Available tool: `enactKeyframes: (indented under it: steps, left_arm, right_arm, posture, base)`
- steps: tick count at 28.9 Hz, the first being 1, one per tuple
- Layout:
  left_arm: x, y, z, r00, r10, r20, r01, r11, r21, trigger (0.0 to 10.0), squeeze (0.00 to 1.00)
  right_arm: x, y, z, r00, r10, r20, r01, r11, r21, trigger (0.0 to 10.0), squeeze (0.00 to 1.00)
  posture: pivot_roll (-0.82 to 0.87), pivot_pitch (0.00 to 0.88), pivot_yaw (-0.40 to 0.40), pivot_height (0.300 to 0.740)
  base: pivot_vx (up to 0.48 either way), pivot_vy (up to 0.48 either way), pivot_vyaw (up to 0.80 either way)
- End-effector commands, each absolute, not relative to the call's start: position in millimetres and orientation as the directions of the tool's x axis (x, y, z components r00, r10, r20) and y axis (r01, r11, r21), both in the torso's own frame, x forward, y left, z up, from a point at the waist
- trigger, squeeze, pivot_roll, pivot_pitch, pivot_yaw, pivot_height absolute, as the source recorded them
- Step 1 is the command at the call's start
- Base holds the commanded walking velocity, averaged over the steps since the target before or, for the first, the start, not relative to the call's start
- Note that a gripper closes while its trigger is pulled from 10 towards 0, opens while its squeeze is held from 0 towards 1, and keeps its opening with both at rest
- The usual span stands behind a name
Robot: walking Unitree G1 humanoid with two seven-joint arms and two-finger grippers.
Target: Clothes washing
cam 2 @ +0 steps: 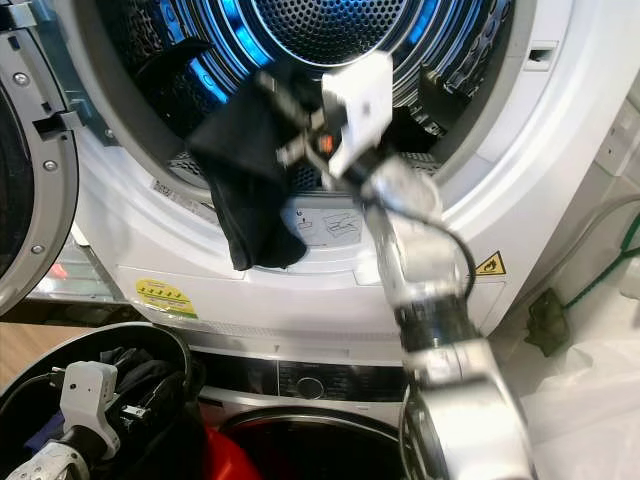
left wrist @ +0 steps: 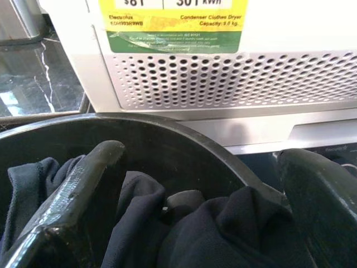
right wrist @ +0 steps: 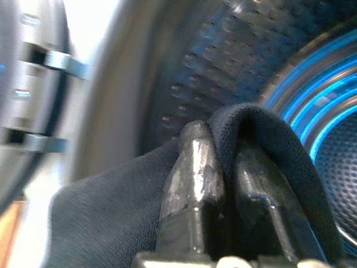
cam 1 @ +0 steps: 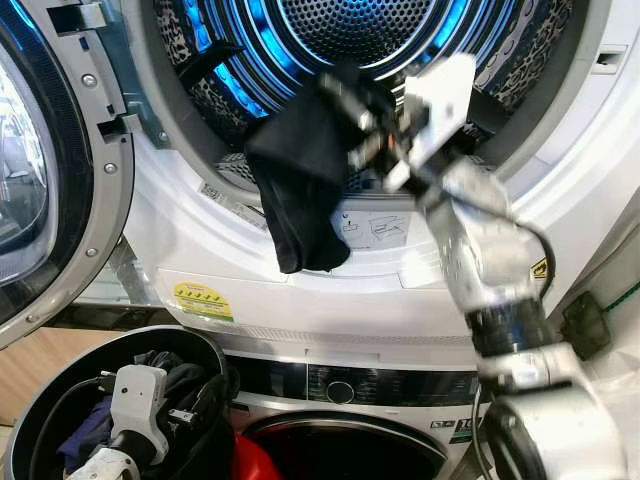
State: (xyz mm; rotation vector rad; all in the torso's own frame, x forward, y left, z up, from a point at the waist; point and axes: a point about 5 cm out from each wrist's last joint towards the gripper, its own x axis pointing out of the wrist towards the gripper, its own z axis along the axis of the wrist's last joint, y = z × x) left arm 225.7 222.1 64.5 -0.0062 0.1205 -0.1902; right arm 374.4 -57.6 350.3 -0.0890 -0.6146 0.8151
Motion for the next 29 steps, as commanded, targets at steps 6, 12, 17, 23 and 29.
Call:
enactKeyframes:
  steps: [6,12,17,23,29]
  left_arm:
    - [227,228,65,0.979,-0.166,-0.119,0.168,0.986,0.007,10.0,0.00]
    - [225,228,66,0.981,-0.158,-0.116,0.160,0.987,0.009,10.0,0.00]
    - [222,230,65,0.984,-0.139,-0.115,0.141,0.990,0.012,10.0,0.00]
    - [221,230,65,0.985,-0.129,-0.114,0.132,0.991,0.016,10.0,0.00]
    - [224,229,65,0.982,-0.148,-0.117,0.151,0.988,0.020,10.0,0.00]
  right_arm:
    - [397,-50,386,0.678,0.558,0.479,-0.523,0.824,-0.219,0.0,0.00]
    - [414,-94,403,0.881,0.166,0.442,-0.154,0.986,-0.063,0.0,0.00]
    - [419,-142,398,0.907,-0.169,0.387,0.148,0.986,0.082,0.0,0.00]
    - [421,-159,382,0.891,-0.274,0.362,0.280,0.959,0.038,0.0,0.00]
    - [425,-98,354,0.937,0.135,0.322,-0.081,0.981,-0.176,10.0,0.00]
  posture:
    - [0.11,0.000,0.080,0.740]
    - [0.14,0.000,0.066,0.740]
    - [0.16,0.000,0.056,0.740]
    - [0.16,0.000,0.059,0.740]
    - [0.14,0.000,0.076,0.740]
  base:
    - [0.000,0.000,0.00]
    - [0.000,0.000,0.00]
    - [0.000,0.000,0.00]
    - [0.000,0.000,0.00]
    - [0.000,0.000,0.00]
